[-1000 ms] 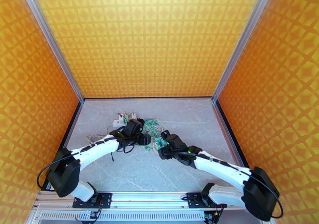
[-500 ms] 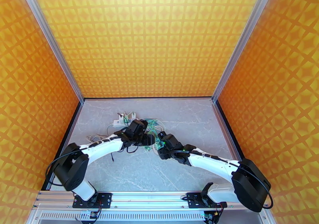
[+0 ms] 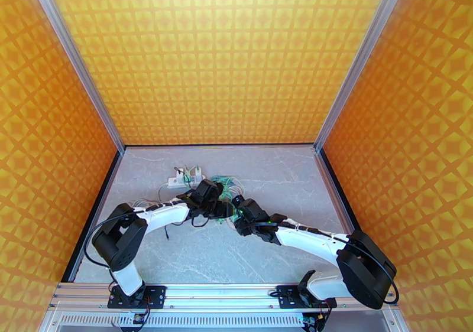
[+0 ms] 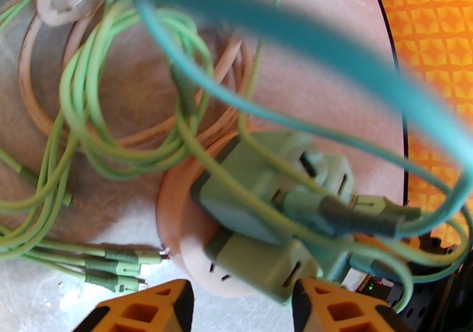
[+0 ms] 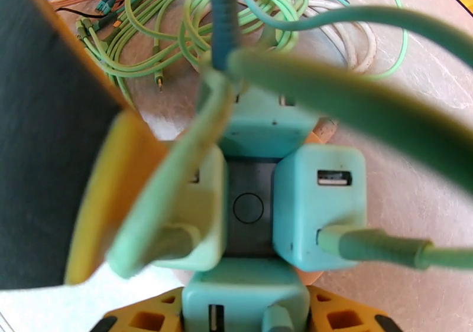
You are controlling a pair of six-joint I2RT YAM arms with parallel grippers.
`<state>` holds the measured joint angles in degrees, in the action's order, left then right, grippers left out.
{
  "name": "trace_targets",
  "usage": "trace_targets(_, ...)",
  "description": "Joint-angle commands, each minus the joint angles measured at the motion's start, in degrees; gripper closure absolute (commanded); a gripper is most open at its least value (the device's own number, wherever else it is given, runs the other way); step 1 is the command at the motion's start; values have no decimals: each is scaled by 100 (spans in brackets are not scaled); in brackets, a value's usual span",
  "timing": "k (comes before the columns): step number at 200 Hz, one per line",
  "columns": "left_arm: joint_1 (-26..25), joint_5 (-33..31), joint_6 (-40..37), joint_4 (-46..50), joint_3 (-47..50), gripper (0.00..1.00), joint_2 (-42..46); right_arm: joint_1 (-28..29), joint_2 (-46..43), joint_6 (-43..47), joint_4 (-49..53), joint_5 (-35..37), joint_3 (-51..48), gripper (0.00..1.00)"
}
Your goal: Pull the plug off the socket
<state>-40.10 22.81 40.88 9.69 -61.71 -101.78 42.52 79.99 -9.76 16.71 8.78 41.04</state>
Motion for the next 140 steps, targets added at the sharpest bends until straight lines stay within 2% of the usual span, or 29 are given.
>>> trace_targets(1, 41, 118, -90, 50, -210, 51, -123, 18, 67, 27, -70, 142, 124, 57)
trace_targets(46, 59, 116, -140, 85, -334, 51, -292, 18, -1, 6, -49, 134, 100, 61)
trace_targets(90, 42, 101, -255, 222, -191, 55, -416, 19, 13, 14, -3, 142, 115, 69)
trace_targets(140, -85, -88, -409, 524, -84, 55, -505, 27, 110, -52, 51, 164, 235, 69)
